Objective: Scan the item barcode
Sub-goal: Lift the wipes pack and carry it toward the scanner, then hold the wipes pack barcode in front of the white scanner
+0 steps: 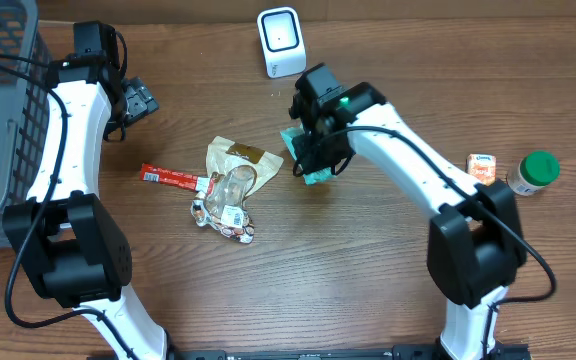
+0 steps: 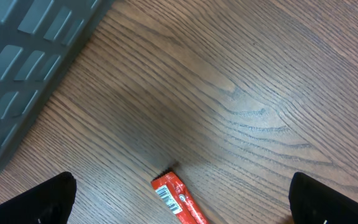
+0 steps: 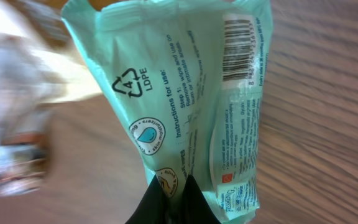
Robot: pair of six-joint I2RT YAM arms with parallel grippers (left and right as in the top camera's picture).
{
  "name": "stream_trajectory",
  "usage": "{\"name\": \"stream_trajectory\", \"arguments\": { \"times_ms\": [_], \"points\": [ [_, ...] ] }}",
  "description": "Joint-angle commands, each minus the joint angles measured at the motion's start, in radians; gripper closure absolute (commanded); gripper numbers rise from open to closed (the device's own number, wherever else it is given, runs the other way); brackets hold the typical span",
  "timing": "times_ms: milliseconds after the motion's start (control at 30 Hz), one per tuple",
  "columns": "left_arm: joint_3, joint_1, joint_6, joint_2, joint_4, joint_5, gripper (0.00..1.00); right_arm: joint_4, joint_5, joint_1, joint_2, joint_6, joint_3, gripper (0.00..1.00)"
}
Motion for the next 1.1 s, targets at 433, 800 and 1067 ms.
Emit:
{"name": "stream_trajectory", "arguments": {
  "times_ms": [433,800,1067],
  "points": [
    [0.022,-0.007,-0.006,-0.005,0.001,0.004,0.00,0.172,-0.534,-0.124,-0.056,0.194,0.339,0.97],
    [0.022,-0.007,-0.006,-0.005,0.001,0.004,0.00,0.415,-0.553,-0.126,0.000,0.394,0.461,0.97],
    [0.022,-0.007,-0.006,-0.005,0.001,0.004,0.00,0.589,-0.680,-0.173,0.171,0.451,0.461,0.97]
  ]
}}
